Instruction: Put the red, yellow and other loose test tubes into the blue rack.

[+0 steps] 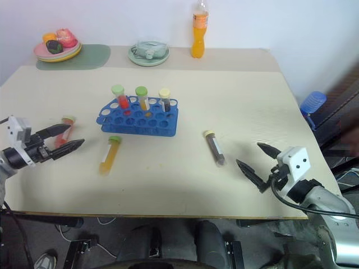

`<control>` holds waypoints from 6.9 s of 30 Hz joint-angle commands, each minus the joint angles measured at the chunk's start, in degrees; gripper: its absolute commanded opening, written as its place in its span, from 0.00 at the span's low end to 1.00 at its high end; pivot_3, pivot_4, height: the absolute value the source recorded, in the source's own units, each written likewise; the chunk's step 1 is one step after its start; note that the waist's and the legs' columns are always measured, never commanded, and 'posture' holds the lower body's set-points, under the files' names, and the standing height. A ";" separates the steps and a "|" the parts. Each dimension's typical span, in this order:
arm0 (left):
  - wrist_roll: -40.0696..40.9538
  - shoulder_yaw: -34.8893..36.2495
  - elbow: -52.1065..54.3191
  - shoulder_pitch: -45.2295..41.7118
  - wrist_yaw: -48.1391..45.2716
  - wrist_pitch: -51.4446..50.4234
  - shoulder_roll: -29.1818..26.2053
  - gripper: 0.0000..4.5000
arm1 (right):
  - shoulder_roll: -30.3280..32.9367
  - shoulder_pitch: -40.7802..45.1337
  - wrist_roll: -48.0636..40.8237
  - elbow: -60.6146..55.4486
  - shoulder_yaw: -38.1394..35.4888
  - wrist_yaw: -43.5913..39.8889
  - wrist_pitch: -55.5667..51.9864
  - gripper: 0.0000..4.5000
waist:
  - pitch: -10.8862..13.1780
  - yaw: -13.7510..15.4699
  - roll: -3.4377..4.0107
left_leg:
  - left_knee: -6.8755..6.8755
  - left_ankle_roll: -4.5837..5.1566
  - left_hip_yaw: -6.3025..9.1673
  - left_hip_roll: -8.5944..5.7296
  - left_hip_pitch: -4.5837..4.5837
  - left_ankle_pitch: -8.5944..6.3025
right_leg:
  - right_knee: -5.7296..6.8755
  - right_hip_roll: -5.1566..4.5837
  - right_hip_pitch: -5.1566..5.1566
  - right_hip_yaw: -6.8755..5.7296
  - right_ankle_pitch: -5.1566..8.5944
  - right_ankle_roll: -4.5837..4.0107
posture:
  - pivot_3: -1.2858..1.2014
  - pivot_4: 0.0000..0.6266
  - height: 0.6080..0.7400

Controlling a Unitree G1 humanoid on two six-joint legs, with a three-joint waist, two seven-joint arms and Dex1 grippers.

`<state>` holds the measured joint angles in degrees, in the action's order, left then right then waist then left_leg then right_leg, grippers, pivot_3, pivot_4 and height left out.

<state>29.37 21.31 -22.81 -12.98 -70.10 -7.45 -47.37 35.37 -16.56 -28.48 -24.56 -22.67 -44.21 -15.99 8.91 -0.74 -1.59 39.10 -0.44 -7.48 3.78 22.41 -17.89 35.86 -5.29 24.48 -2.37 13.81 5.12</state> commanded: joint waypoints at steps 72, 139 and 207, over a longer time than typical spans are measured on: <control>-1.81 -18.28 18.83 -6.18 -6.99 -2.95 8.61 1.00 | -8.09 59.49 -4.09 20.81 25.86 36.38 -76.51 0.26 | -0.07 -0.42 0.01 | 0.18 -0.02 0.00 -0.05 0.89 0.05 | 0.22 0.00 0.84 0.00 -0.15 0.23 | 0.52 0.24 1.00; 1.62 -6.42 20.38 2.26 3.02 -4.69 6.52 1.00 | -41.06 59.85 21.13 67.84 29.03 13.55 39.07 0.19 | 0.01 -1.90 0.15 | 0.16 -0.70 0.06 0.08 0.77 0.43 | 0.38 0.17 0.82 0.00 -0.16 0.21 | 0.52 0.24 1.00; 23.19 0.37 43.57 -11.61 75.37 -85.05 10.81 1.00 | 2.78 26.27 3.90 11.15 25.23 -19.53 16.10 0.94 | 0.11 -0.55 0.07 | 0.00 -0.65 0.25 -0.03 -0.05 0.38 | 0.20 0.12 0.00 0.02 -0.13 0.18 | 0.52 0.24 1.00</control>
<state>51.49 22.56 21.41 -23.24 4.04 -92.03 -35.45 37.56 9.54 -22.99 -10.43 3.89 -63.64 0.51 9.02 -1.29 -1.52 39.11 -1.09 -7.23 3.76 22.36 -17.51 36.06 -5.18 24.48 -2.35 13.68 5.30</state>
